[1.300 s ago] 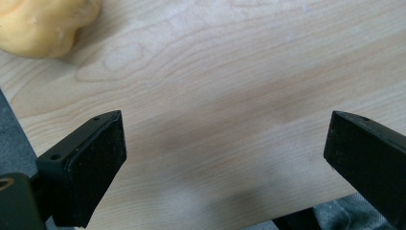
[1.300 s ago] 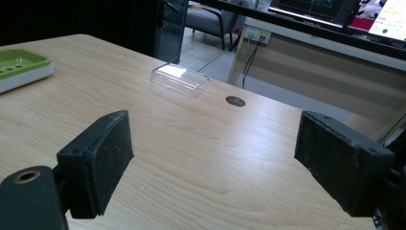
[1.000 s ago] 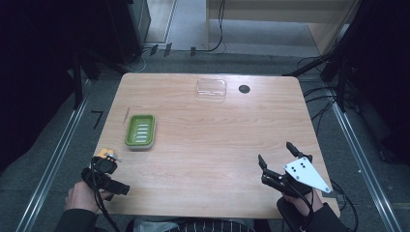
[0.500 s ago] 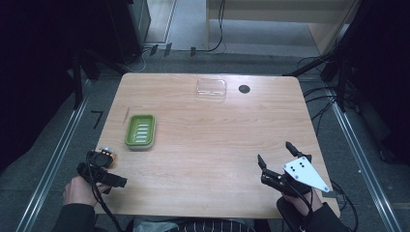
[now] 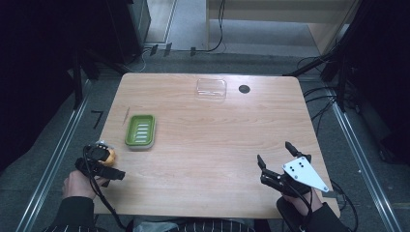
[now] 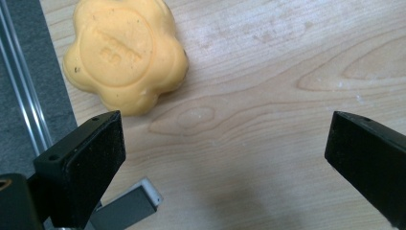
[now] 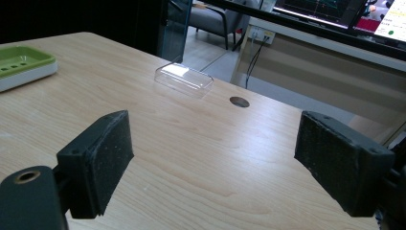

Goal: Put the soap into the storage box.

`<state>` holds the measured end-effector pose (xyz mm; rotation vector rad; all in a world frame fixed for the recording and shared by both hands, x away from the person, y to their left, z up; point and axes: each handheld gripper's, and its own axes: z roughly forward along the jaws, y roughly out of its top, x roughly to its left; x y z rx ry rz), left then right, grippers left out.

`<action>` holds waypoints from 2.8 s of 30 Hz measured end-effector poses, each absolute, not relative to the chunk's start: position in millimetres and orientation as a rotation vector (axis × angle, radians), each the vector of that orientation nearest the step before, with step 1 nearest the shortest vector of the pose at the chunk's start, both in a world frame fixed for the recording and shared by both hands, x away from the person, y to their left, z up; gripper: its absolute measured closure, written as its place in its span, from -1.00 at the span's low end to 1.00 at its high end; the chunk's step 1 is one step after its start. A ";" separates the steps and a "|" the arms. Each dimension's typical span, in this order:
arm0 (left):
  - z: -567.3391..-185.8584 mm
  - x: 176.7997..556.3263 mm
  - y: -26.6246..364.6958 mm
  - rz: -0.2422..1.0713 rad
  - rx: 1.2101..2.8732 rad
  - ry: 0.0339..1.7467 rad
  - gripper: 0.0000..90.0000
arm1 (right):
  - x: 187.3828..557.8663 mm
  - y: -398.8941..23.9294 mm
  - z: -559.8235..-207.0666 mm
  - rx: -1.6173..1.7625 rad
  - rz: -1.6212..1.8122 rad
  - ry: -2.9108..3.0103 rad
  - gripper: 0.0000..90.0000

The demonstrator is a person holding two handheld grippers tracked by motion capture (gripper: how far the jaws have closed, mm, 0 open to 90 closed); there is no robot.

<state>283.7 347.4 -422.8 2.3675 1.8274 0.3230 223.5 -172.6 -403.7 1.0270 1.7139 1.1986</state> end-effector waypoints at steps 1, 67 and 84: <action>-422.9 285.0 348.4 0.321 2.368 1.828 -0.99 | 223.4 -172.7 -403.7 1.029 1.198 1.713 -0.70; -447.3 353.7 395.9 0.119 2.348 1.962 -0.59 | 223.6 -172.4 -403.7 1.029 1.196 1.717 -0.71; -447.1 351.5 389.1 0.174 2.374 1.950 -0.44 | 223.5 -173.1 -403.8 1.030 1.199 1.712 -0.70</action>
